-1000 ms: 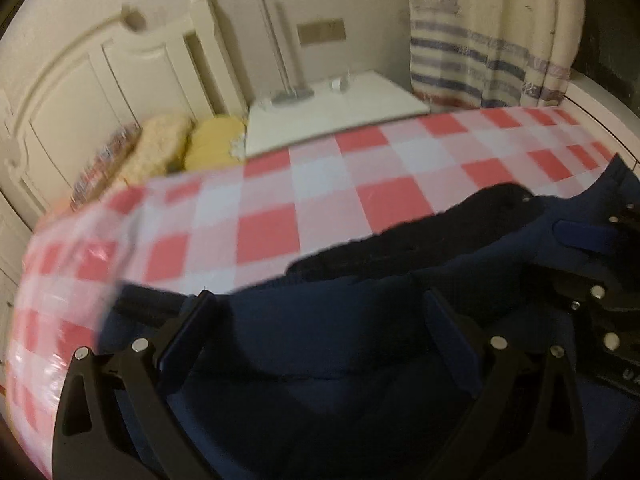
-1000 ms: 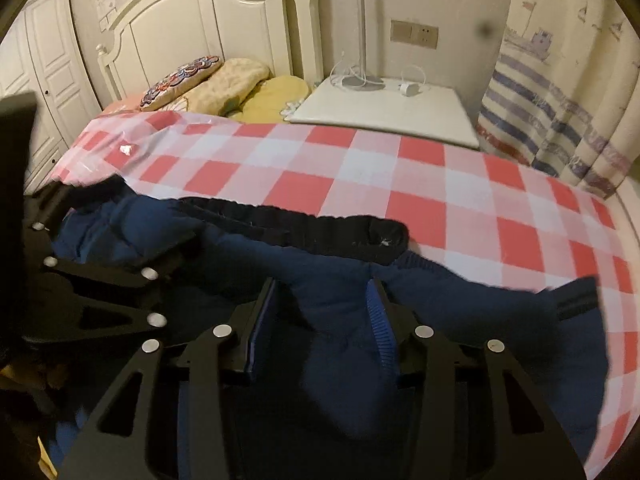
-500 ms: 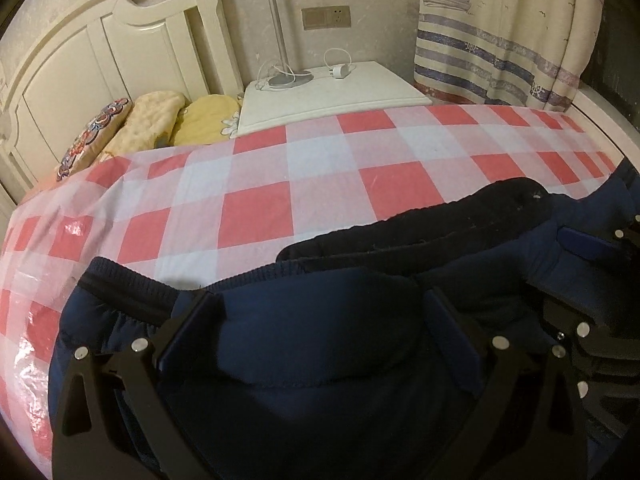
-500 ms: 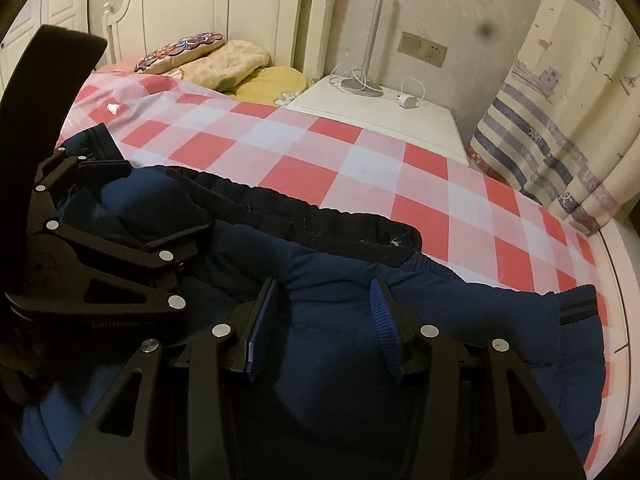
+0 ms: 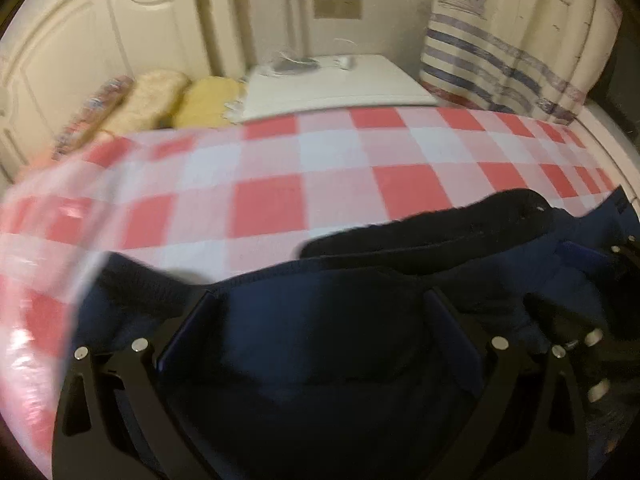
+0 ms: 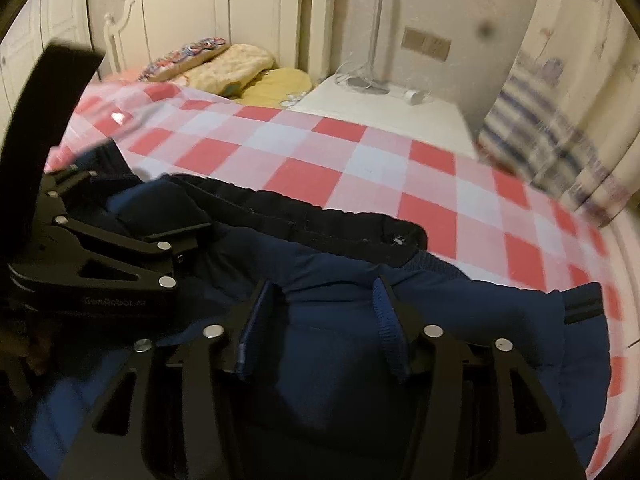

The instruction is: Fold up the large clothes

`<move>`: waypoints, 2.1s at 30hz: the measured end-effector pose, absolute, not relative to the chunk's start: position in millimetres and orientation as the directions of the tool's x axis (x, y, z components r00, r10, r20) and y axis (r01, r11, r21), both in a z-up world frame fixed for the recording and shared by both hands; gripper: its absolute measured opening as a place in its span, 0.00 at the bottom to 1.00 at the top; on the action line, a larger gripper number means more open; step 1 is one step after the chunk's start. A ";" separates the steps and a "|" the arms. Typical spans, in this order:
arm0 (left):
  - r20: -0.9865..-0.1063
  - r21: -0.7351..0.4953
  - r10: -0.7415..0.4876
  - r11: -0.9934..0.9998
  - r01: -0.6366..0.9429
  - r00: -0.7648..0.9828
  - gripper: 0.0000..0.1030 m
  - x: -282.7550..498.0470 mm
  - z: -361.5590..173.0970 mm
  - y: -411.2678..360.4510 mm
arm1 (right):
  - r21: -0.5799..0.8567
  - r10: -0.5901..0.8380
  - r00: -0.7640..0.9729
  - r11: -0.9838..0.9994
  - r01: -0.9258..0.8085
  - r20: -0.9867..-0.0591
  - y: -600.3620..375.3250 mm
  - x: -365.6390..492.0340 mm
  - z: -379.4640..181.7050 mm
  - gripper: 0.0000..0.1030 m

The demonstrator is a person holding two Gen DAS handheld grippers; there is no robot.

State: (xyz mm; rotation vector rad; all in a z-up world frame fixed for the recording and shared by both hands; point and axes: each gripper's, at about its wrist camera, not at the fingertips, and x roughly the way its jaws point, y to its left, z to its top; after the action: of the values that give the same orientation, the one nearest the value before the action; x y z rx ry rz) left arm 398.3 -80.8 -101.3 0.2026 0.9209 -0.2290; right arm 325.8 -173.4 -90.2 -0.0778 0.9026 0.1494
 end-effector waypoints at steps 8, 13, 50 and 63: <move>-0.700 0.176 -0.002 0.969 0.176 0.714 0.98 376.1 -60.8 -7.5 | 0.103 0.057 0.690 0.994 0.025 -0.721 -258.7 293.4 -27.3 0.60; -0.819 0.123 0.001 0.977 0.174 0.574 0.98 400.9 -112.3 12.4 | 0.115 0.037 0.599 0.989 0.093 -0.800 -295.7 303.3 -78.0 0.61; -0.727 0.164 -0.102 0.934 0.316 0.679 0.98 280.8 -104.2 -74.4 | -0.024 0.064 0.591 0.990 -0.141 -0.804 -179.1 233.3 -74.2 0.84; -0.737 0.113 -0.132 0.943 0.314 0.663 0.98 285.6 -112.7 -64.8 | 0.069 0.133 0.607 0.989 -0.128 -0.784 -187.9 232.7 -92.1 0.89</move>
State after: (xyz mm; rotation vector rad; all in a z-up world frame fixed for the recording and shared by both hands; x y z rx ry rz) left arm 285.6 -64.8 -112.7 0.2396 0.8097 -0.2546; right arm 232.7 -187.9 -92.1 0.0062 0.9063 0.1507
